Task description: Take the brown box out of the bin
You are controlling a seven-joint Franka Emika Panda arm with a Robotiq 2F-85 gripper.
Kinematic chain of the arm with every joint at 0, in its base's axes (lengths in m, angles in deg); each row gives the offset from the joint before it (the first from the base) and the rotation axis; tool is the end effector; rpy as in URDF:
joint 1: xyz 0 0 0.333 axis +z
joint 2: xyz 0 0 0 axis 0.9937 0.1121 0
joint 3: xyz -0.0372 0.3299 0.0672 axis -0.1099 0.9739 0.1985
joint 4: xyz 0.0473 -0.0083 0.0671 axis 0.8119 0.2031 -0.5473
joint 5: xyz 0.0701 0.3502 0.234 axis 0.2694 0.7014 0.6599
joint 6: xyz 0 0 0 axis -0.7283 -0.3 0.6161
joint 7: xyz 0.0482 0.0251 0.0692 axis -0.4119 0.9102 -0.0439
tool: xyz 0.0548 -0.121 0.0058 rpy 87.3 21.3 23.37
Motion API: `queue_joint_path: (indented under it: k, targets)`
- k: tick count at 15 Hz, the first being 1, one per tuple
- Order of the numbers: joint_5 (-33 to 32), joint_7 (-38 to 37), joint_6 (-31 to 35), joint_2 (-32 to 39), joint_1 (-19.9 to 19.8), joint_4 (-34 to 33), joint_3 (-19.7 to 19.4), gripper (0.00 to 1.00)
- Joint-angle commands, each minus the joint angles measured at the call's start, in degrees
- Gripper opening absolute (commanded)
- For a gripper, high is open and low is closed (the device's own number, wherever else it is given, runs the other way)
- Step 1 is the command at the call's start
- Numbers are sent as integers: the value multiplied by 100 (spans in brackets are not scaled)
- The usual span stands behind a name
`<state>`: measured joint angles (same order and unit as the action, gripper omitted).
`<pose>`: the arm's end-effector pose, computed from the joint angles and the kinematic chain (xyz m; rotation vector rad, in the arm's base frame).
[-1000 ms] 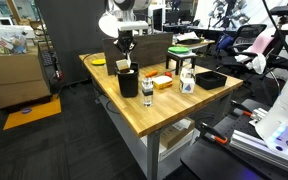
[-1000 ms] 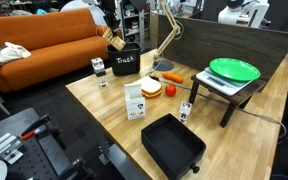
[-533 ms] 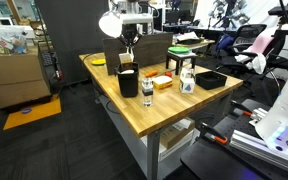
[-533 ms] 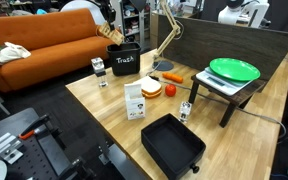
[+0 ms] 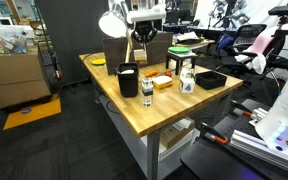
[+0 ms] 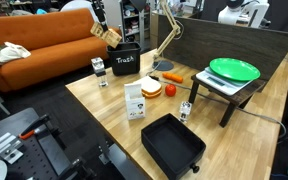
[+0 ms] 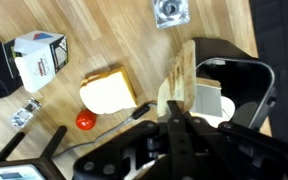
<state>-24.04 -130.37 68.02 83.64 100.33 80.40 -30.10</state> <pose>0.5712 0.1998 0.3741 2.9218 -0.7089 0.2932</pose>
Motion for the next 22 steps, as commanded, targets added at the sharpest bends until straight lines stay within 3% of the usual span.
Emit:
queue_joint_path:
  k: [1, 9, 15, 22]
  targets:
    - [-206, -798, 59, -487, -234, 743, 124, 0]
    - [696, -1754, 412, -820, -588, 1965, 186, 0]
    - [2027, -1710, 1334, -719, -642, 2614, 195, 0]
    - [3157, -1616, 2002, -661, -596, 3120, 303, 0]
